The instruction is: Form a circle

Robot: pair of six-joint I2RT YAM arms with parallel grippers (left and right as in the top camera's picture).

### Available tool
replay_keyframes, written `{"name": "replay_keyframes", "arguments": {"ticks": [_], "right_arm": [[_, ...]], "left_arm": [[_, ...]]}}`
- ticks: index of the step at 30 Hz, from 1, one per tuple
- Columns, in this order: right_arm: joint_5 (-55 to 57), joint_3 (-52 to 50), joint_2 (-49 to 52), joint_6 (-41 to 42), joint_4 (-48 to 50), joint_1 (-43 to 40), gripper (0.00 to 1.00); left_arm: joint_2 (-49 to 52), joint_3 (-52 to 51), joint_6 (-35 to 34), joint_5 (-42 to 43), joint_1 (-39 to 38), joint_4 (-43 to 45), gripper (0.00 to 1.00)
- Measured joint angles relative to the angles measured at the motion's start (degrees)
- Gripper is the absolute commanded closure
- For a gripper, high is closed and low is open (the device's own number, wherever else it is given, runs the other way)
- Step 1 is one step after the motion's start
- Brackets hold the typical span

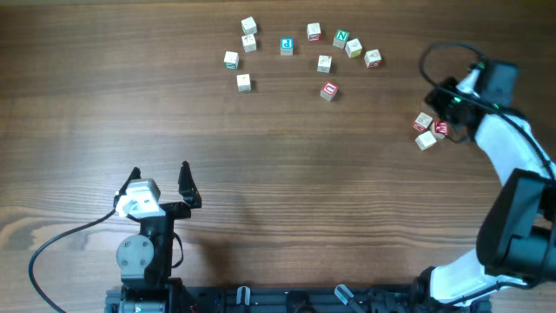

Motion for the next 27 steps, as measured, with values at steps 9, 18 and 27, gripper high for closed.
{"name": "replay_keyframes", "arguments": {"ticks": [9,18,27], "right_arm": [[7.0,1.7,-0.3,0.0,-12.7,3.5,0.96],[15.3,1.5,-9.6,1.3,-20.9,3.5,0.96],[19.1,-5.5,-9.4,2.0,-16.6,3.5,0.96]], "left_arm": [[0.0,0.0,0.0,0.0,0.0,0.0,0.0],[0.0,0.0,0.0,0.0,0.0,0.0,0.0],[0.0,0.0,0.0,0.0,0.0,0.0,0.0]]}}
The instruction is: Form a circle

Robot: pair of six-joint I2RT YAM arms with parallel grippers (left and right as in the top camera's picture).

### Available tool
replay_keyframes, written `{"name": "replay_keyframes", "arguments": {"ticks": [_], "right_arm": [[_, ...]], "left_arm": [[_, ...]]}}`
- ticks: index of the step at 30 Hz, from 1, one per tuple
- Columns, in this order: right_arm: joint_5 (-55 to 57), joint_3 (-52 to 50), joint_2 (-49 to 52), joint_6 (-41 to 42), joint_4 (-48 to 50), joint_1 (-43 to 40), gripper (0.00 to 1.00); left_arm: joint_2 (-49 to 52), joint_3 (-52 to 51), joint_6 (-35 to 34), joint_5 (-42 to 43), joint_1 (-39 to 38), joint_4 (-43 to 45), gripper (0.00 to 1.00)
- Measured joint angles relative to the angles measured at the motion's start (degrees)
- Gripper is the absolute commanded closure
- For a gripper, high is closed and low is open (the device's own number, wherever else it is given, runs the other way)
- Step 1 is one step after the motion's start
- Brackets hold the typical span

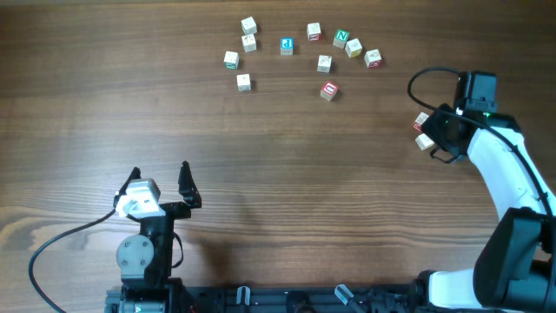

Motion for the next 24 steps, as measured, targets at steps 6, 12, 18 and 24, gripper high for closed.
{"name": "replay_keyframes", "arguments": {"ticks": [6,12,18,24], "right_arm": [[0.4,-0.5,1.6,0.0,0.9,0.0,0.95],[0.5,-0.5,5.9,0.0,3.3,0.0,0.96],[1.0,-0.3,6.5,-0.3,2.8,0.1,0.96],[2.0,0.0,6.5,-3.4,0.3,4.1,0.96]], "left_arm": [[0.0,0.0,0.0,0.0,0.0,0.0,0.0],[0.0,0.0,0.0,0.0,0.0,0.0,0.0],[0.0,0.0,0.0,0.0,0.0,0.0,0.0],[0.0,0.0,0.0,0.0,0.0,0.0,0.0]]}}
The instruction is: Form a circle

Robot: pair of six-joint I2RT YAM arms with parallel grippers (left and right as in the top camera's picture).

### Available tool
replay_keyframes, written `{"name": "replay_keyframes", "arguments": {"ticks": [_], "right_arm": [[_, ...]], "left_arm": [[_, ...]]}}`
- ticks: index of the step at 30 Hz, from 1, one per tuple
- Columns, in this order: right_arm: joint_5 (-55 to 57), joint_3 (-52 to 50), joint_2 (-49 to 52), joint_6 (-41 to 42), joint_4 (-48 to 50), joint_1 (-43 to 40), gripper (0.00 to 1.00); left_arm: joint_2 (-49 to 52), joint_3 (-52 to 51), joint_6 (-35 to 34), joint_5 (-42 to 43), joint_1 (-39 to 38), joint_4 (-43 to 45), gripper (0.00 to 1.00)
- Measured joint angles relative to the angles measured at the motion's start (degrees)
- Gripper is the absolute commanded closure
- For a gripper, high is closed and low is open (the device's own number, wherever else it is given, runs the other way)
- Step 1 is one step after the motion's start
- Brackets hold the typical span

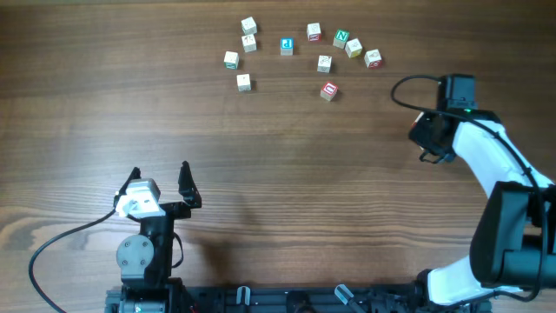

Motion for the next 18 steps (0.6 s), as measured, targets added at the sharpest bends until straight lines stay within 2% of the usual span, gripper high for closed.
{"name": "replay_keyframes", "arguments": {"ticks": [4,9,11,14,15,16,18], "right_arm": [[-0.9,-0.2,0.9,-1.3,-1.0,4.7,0.96],[-0.8,-0.6,0.3,0.7,-1.7,4.3,0.96],[-0.9,-0.9,-2.4,2.7,-1.9,4.2,0.68],[-1.1,-0.9,-6.6,6.4,-2.6,4.2,0.52],[-1.1,-0.9,-7.7,8.5,-3.0,4.2,0.39],[-0.8,-0.9,-8.0,9.9,-3.4,4.2,0.34],[0.8,-0.9,-8.0,12.3,-5.5,4.2,0.32]], "left_arm": [[0.0,0.0,0.0,0.0,0.0,0.0,0.0],[0.0,0.0,0.0,0.0,0.0,0.0,0.0],[0.0,0.0,0.0,0.0,0.0,0.0,0.0],[0.0,0.0,0.0,0.0,0.0,0.0,0.0],[0.0,0.0,0.0,0.0,0.0,0.0,0.0],[0.0,0.0,0.0,0.0,0.0,0.0,0.0],[0.0,0.0,0.0,0.0,0.0,0.0,0.0]]}}
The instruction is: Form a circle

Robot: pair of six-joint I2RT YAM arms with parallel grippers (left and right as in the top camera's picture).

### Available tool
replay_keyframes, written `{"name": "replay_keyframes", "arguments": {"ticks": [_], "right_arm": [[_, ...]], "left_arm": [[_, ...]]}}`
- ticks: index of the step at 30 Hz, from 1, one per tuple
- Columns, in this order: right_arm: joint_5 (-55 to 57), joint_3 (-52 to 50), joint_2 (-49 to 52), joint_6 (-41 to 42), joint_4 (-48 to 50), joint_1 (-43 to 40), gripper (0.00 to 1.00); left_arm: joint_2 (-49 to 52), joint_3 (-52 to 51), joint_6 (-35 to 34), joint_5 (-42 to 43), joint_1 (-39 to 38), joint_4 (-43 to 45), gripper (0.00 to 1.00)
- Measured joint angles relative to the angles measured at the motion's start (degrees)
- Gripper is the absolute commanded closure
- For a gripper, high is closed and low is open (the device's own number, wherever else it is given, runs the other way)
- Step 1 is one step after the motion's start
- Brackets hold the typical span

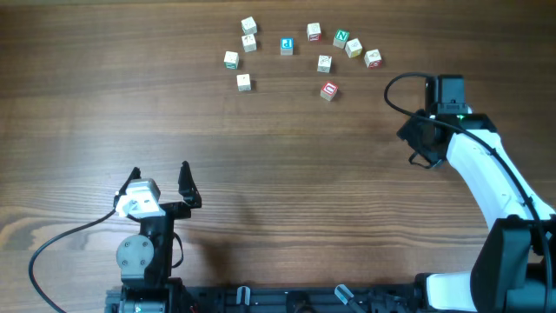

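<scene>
Several small lettered cubes lie in a loose arc at the far middle of the table, from a white one (243, 82) on the left, past a blue-lettered one (286, 45), to a red-lettered one (372, 58) on the right. Inside the arc lie a red-faced cube (327, 90) and another cube (324, 63). My right gripper (415, 144) hangs low over the table, right of the arc; its dark head hides its fingers and whatever is under it. My left gripper (161, 181) rests open near the front left, holding nothing.
The right arm's white link (478, 165) and black cable (395, 87) reach in from the right edge. The left arm's base (139, 256) sits at the front. The wooden table (278, 174) spreads between the two arms.
My right gripper has moved a little to the left, towards the arc of cubes. No loose cubes show beside it. The left arm and the arc are unchanged.
Three cubes lay apart at the right with my right gripper just right of them. Then the gripper stood over them with two still showing at its left. After that it covered that spot and none showed. Now it is further left.
</scene>
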Motion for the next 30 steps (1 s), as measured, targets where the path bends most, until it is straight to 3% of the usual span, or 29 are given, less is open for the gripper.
{"name": "replay_keyframes", "arguments": {"ticks": [6,13,18,25,30], "right_arm": [[4.6,0.0,0.5,5.4,-0.9,0.0,0.32],[5.0,0.0,7.0,6.1,3.2,0.0,0.33],[5.0,0.0,7.2,6.3,5.7,-0.6,0.42],[5.2,0.0,7.9,6.1,7.4,-2.0,0.43],[4.5,0.0,11.5,5.4,9.2,-2.0,0.55]], "left_arm": [[0.0,0.0,0.0,0.0,0.0,0.0,0.0],[0.0,0.0,0.0,0.0,0.0,0.0,0.0],[0.0,0.0,0.0,0.0,0.0,0.0,0.0],[0.0,0.0,0.0,0.0,0.0,0.0,0.0],[0.0,0.0,0.0,0.0,0.0,0.0,0.0]]}}
